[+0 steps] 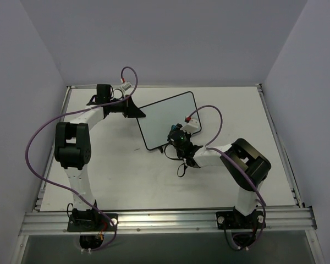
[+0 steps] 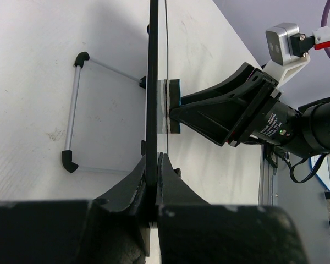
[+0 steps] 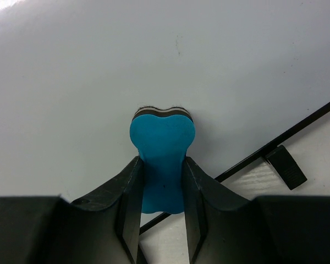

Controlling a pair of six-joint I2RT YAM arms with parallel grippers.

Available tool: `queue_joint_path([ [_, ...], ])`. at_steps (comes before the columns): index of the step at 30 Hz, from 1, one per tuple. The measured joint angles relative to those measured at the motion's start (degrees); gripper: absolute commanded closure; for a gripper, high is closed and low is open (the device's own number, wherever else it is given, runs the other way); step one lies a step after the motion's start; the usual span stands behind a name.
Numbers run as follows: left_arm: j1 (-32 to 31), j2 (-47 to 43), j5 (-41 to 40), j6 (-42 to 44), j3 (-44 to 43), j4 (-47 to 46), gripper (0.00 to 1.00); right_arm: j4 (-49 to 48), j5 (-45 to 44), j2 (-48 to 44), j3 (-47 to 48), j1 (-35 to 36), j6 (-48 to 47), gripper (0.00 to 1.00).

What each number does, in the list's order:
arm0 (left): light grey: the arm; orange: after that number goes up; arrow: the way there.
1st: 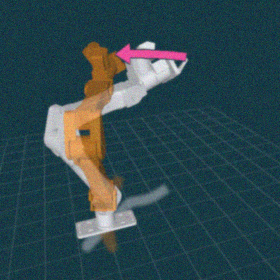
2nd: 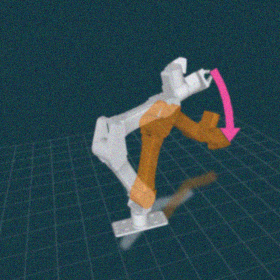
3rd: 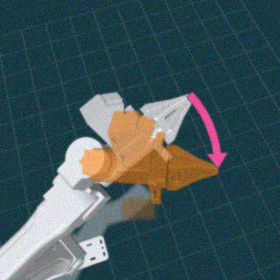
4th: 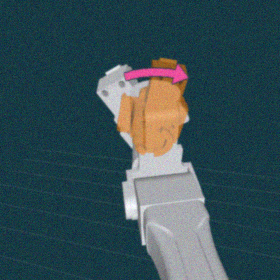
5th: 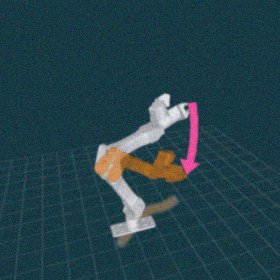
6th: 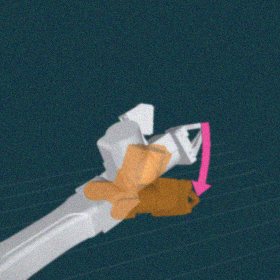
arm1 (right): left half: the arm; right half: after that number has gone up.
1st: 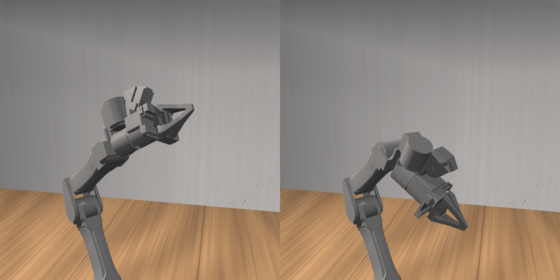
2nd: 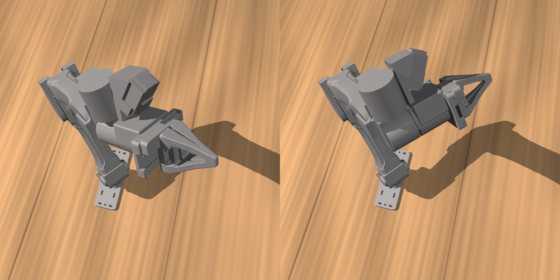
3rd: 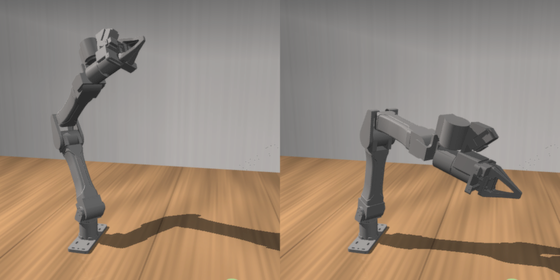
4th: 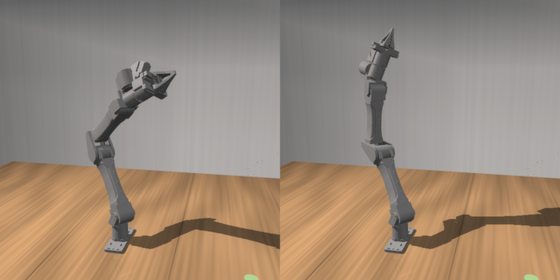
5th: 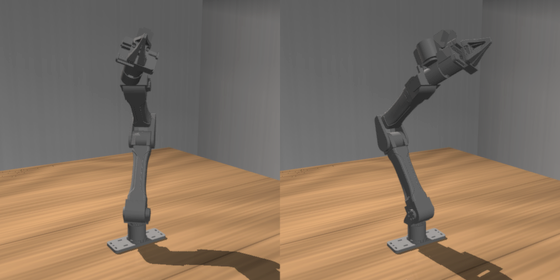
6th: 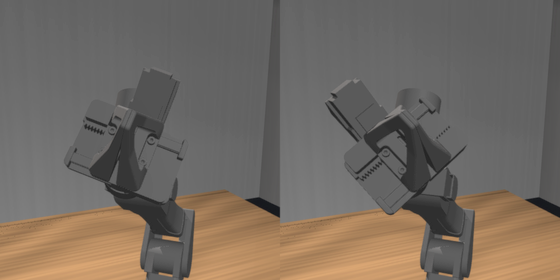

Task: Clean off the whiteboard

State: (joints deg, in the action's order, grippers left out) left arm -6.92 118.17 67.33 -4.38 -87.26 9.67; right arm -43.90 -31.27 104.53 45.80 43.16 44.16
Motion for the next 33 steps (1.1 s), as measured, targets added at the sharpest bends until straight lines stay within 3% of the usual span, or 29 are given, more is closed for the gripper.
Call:
queue_joint_path([
  [16,-0.02,0.00,0.22,0.07,0.00,0.04,0.98,-0.48,-0.61,-1.46,-4.70,-3.17,0.79,1.00],
  [22,-0.09,-0.20,0.04,0.17,0.00,0.48,0.98,2.27,-0.50,-1.20,-2.51,-3.15,-2.29,1.00],
  [33,-0.07,-0.35,-0.04,0.57,0.00,0.96,0.98,15.93,-13.44,5.55,12.28,9.14,-8.48,1.00],
])
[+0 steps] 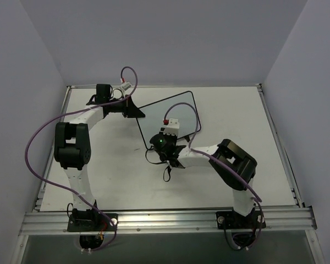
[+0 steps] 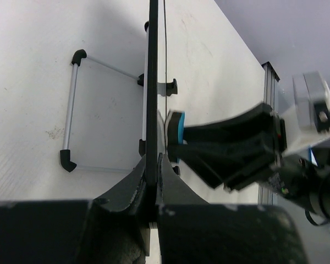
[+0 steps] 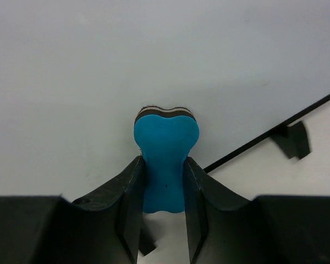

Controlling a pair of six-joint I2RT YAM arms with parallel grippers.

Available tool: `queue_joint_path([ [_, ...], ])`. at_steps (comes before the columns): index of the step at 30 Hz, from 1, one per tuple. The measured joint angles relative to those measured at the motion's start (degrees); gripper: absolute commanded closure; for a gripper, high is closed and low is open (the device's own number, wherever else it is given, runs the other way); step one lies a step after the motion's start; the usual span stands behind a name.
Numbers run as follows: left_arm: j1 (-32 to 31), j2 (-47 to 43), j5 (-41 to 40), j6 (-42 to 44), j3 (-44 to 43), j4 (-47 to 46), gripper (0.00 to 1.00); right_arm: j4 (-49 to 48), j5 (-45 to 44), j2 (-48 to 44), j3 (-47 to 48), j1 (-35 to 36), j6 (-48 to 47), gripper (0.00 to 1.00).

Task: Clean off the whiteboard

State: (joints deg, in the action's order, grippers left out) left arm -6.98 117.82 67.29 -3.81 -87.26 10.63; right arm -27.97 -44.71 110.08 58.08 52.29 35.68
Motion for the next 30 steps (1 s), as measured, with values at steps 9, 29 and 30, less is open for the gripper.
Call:
queue_joint_path([
  [9,-0.02,-0.15,0.76,1.11,0.00,-0.09,0.98,1.36,-6.29,5.40,6.95,7.10,-2.89,1.00],
  [29,-0.57,-1.01,1.31,6.29,-1.14,4.15,0.98,-7.48,21.20,-17.62,-5.99,1.25,-9.09,1.00],
  [30,-0.50,-1.03,1.25,6.86,-1.46,5.01,0.98,-5.81,21.11,-21.20,-6.47,0.04,-9.11,1.00],
])
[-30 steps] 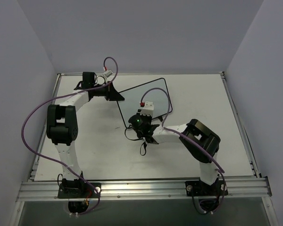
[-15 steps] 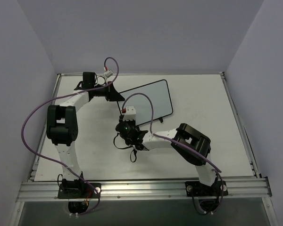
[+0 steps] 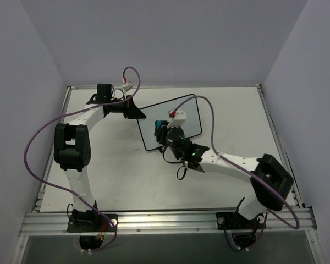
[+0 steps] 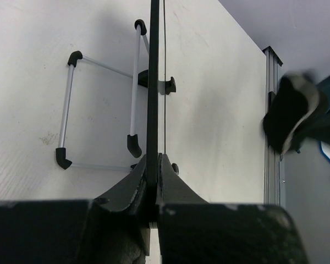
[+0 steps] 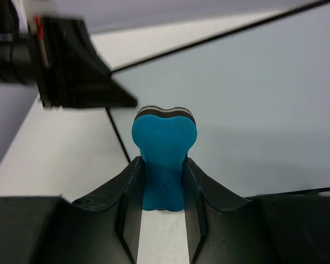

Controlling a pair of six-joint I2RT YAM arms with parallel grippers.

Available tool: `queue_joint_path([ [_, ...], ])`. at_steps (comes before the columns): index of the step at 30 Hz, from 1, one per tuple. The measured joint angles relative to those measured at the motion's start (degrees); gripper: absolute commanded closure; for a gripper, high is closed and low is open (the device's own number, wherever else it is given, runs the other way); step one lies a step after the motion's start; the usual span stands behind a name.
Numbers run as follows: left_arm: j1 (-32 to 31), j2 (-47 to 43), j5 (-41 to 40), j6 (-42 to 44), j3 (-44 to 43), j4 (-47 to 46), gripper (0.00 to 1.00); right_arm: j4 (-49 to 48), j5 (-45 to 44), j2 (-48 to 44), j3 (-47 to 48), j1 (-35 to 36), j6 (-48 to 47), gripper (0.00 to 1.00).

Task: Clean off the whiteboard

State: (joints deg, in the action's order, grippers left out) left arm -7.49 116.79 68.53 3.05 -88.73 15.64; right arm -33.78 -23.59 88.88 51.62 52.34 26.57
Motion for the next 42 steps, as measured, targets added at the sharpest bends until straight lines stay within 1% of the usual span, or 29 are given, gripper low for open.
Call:
queue_joint_path([
  [3,0.44,-0.13,-0.11,1.99,-0.68,2.62,0.98,5.88,0.70,-9.97,0.13,-5.31,-0.07,1.00],
  [5,0.96,-0.55,-0.09,2.95,-0.68,3.91,0.98,11.32,2.05,-15.91,0.66,-11.85,-0.07,1.00],
  [10,2.93,-1.33,0.28,4.76,-0.68,7.04,0.98,24.24,3.65,-24.13,1.55,-27.15,-1.49,1.00],
  [15,2.95,-1.51,0.07,6.29,-0.68,8.92,0.98,34.23,7.54,-26.10,2.08,-37.05,-4.15,1.00],
  [20,1.84,-1.73,-0.87,6.75,-0.83,9.01,0.96,39.45,13.03,-21.24,2.27,-45.94,-5.62,1.00],
  [23,1.27,-1.73,-1.29,6.78,-1.31,9.03,0.96,41.57,14.62,-18.40,2.27,-48.72,-5.92,1.00],
  [26,0.79,-1.73,-1.66,6.86,-1.66,8.98,0.96,42.64,15.56,-17.49,2.34,-49.09,-6.47,1.00],
  [30,0.50,-1.70,-1.99,6.75,-1.86,8.94,0.91,44.81,16.00,-14.62,4.96,-49.09,-7.58,1.00],
  [33,0.35,-1.68,-2.23,6.64,-2.05,8.94,0.89,45.51,16.00,-10.97,6.86,-49.09,-8.04,0.99],
  [36,-0.02,-1.62,-2.86,6.62,-2.08,9.03,0.87,46.49,15.74,-7.98,7.10,-49.09,-8.07,0.98],
  [37,-0.13,-1.60,-3.19,6.60,-2.08,9.07,0.85,47.10,15.34,-6.93,7.10,-49.09,-8.04,0.96],
  [42,-0.26,-1.27,-5.27,6.62,-2.47,9.22,0.82,48.02,14.97,-3.63,7.10,-49.44,-7.76,0.95],
])
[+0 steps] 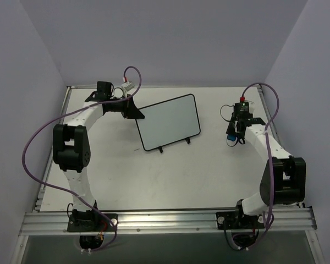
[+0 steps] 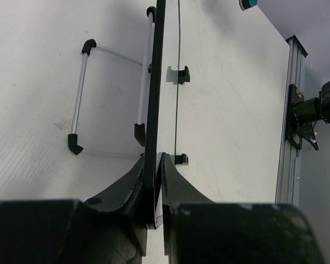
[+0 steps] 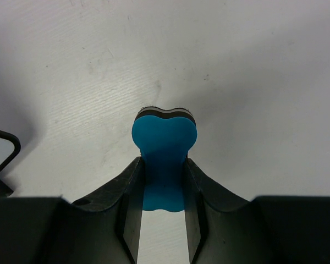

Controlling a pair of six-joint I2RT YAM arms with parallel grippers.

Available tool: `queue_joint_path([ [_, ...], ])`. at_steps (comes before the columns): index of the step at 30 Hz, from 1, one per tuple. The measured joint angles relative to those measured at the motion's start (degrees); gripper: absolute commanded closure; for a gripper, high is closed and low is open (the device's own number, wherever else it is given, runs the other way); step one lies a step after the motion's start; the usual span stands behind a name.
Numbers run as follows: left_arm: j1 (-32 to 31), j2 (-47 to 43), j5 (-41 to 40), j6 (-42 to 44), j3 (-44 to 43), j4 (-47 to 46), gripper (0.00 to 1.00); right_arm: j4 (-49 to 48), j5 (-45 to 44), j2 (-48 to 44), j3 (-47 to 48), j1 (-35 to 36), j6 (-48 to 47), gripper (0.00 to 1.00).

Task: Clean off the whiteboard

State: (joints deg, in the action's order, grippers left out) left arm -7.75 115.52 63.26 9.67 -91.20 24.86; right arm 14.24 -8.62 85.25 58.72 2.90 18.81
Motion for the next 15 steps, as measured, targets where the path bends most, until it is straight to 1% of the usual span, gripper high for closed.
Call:
queue_joint_path([
  [3,0.02,0.46,-0.46,-0.04,-0.46,0.09,0.81,-0.81,0.11,2.47,-0.11,-0.48,0.50,0.94],
  [5,0.02,0.68,-0.90,-0.09,-0.68,0.13,0.79,-1.77,0.11,4.96,-0.28,-0.68,0.66,0.91],
  [7,0.02,0.70,-1.46,-0.09,-0.68,0.13,0.78,-2.56,0.07,8.24,-0.55,-0.74,0.74,0.80],
  [9,0.02,0.70,-2.08,-0.09,-0.68,0.11,0.78,-3.19,0.02,11.52,-0.85,-0.90,0.87,0.79],
  [10,0.02,0.70,-2.23,-0.09,-0.68,0.11,0.77,-3.54,-0.04,12.90,-1.07,-0.98,1.03,0.70],
  [12,0.02,0.70,-2.43,-0.11,-0.68,0.11,0.77,-4.35,-0.42,14.40,-1.60,-1.01,1.66,0.61],
  [13,0.02,0.70,-2.45,-0.11,-0.68,0.11,0.75,-4.72,-0.61,14.21,-1.66,-1.01,1.81,0.46],
  [15,0.02,0.70,-2.91,0.00,-0.68,0.11,0.71,-5.05,-1.05,13.94,-1.75,-0.98,2.36,0.33],
])
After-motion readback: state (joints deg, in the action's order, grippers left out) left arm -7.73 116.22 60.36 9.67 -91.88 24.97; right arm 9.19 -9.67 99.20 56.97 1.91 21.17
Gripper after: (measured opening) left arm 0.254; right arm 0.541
